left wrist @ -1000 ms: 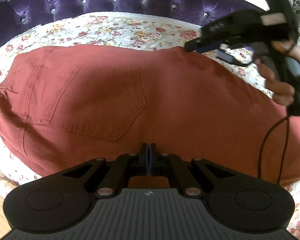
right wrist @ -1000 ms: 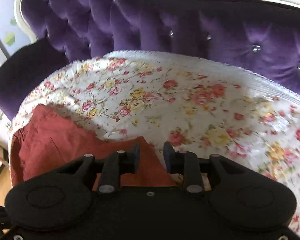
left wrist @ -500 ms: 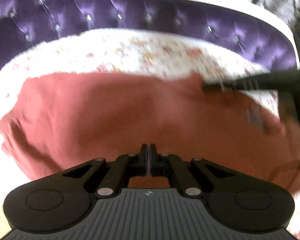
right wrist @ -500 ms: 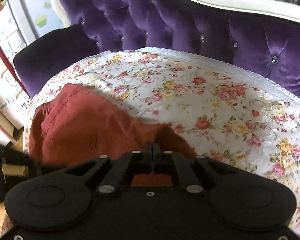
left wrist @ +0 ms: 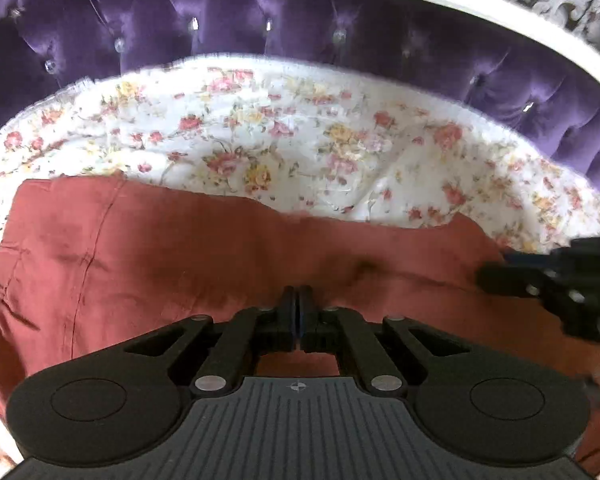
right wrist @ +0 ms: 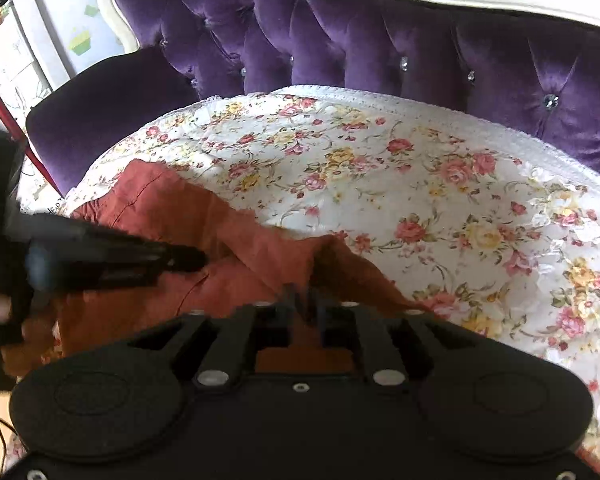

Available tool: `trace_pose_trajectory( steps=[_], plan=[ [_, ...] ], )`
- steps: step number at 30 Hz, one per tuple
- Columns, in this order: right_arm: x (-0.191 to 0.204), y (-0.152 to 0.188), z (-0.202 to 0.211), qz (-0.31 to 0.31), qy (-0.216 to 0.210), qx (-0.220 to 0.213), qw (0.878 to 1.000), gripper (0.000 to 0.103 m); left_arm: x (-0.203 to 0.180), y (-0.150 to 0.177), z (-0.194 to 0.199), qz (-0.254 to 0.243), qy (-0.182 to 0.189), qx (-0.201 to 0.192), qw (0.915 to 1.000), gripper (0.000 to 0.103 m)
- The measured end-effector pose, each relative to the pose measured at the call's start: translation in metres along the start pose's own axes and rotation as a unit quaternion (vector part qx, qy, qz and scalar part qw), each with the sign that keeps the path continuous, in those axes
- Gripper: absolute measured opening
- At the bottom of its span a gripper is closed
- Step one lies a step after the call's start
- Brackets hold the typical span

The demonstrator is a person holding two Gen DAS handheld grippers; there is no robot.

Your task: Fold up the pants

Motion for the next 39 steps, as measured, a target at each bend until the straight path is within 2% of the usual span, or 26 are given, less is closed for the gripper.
trace_pose_trajectory(
  steps=[1,5,8,9,10,11,12,14,15,20,21,22,23,25,30,33,36,39],
  plan=[
    [-0.002,-0.002,-0.004,-0.005,-0.005,0.003,1.0,0.039,0.001,0.003,0.004,0.004,0.003,-0.002,1.0,0.002],
    [-0.004,-0.009,-0.02,-0.014,-0.015,0.017,1.0,0.039,0.009,0.005,0.007,0.022,0.015,-0.002,0.9996,0.002],
    [-0.001,-0.014,-0.026,-0.022,-0.029,0.016,0.999,0.039,0.006,0.005,0.006,0.014,0.008,-0.005,0.9999,0.002],
    [0.001,-0.017,-0.027,-0.022,-0.035,0.012,0.999,0.032,0.004,0.006,0.006,0.007,0.003,-0.007,0.9999,0.002],
    [0.001,-0.019,-0.027,-0.022,-0.027,0.002,0.999,0.02,0.001,0.006,0.006,-0.002,-0.003,-0.011,0.9999,0.002],
    [-0.004,-0.023,-0.029,-0.031,0.005,-0.013,0.999,0.006,-0.001,0.006,0.005,-0.01,-0.008,-0.015,0.9998,0.002],
    [-0.012,-0.028,-0.036,-0.052,0.022,-0.01,0.998,0.005,-0.003,0.007,0.006,-0.016,-0.011,-0.019,0.9996,0.002],
    [-0.028,-0.03,-0.052,-0.103,0.011,0.015,0.995,0.004,-0.004,0.01,0.007,-0.024,-0.017,-0.02,0.9993,0.003],
    [-0.029,-0.029,-0.056,-0.104,0.015,0.015,0.994,0.003,-0.004,0.011,0.009,-0.027,-0.02,-0.02,0.9992,0.002],
    [-0.027,-0.027,-0.051,-0.112,0.02,0.005,0.994,0.005,-0.001,0.021,0.021,-0.031,-0.022,-0.014,0.9992,0.002],
    [-0.029,-0.028,-0.047,-0.117,0.022,0.001,0.993,0.012,0.0,0.026,0.025,-0.03,-0.022,-0.011,0.9993,0.002],
    [-0.031,-0.03,-0.043,-0.122,0.028,-0.004,0.992,0.028,0.001,0.031,0.028,-0.027,-0.022,-0.007,0.9994,0.002],
    [-0.033,-0.031,-0.037,-0.125,0.039,-0.013,0.991,0.035,0.002,0.038,0.031,-0.023,-0.022,-0.003,0.9995,0.002],
    [-0.036,-0.036,-0.024,-0.127,0.059,-0.03,0.99,0.036,0.002,0.053,0.038,-0.021,-0.021,0.006,0.9995,0.002],
    [-0.03,-0.035,0.008,-0.124,0.052,-0.043,0.99,0.036,-0.003,0.073,0.06,-0.04,-0.042,0.002,0.9983,0.002],
    [-0.011,-0.017,0.028,-0.094,0.048,-0.032,0.994,0.036,0.007,0.071,0.071,-0.02,-0.053,-0.009,0.9984,0.002],
    [0.005,0.01,0.039,-0.072,0.046,-0.002,0.996,0.036,0.02,0.064,0.075,0.01,-0.068,-0.015,0.9975,0.002],
    [0.019,0.043,0.046,-0.053,0.061,0.028,0.996,0.036,0.019,0.063,0.076,0.011,-0.071,-0.022,0.9972,0.002]
  ],
)
Point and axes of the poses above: each gripper's, at about its wrist camera, not at the fingertips, and z roughly against the way its jaws point, x to its left, y to its underside, the point moved 4 cm from there along -z, roughly the way its jaws point, and after that the axes turned 3 degrees about -z, right-handed, at the moved point
